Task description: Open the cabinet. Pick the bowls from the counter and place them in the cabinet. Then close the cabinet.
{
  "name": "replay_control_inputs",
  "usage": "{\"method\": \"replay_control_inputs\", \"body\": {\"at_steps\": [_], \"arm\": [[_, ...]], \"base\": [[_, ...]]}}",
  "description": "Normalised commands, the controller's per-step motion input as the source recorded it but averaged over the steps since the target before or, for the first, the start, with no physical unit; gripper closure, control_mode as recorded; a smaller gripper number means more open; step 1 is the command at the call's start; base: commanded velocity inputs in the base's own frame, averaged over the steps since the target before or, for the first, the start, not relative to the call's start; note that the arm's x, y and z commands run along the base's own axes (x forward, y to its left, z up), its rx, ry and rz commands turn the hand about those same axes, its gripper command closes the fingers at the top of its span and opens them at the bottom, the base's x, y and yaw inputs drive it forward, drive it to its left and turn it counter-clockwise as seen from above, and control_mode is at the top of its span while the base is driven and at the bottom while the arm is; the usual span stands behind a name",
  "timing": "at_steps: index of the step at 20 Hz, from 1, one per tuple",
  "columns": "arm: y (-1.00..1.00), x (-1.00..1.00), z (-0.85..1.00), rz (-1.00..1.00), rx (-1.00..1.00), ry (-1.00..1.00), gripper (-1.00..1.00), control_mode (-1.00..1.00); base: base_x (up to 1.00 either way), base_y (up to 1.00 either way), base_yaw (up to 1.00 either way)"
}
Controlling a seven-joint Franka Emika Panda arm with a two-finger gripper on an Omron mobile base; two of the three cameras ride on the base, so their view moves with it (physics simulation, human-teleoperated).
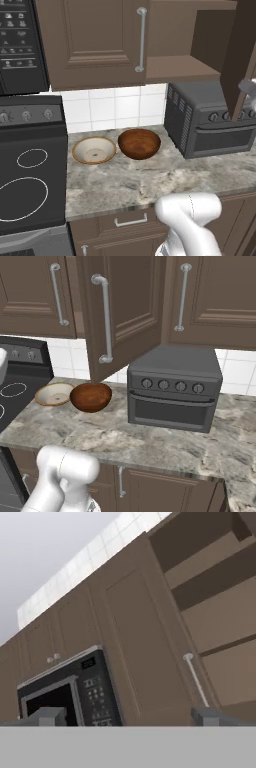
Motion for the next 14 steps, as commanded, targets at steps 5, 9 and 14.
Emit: {"method": "replay_control_inputs", "body": {"at_steps": [5, 9, 14], "arm": [[0.0, 0.39, -0.08, -0.37, -0.06, 0.0, -1.0, -1.0], [0.08, 0.67, -0.24, -0.49, -0.12, 0.0, -1.0, -1.0], [0.08, 0.77, -0.23, -0.49, -0.11, 0.0, -1.0, -1.0]], "base": [[0.0, 0.0, 0.0], [0.0, 0.0, 0.0], [0.0, 0.0, 0.0]]}}
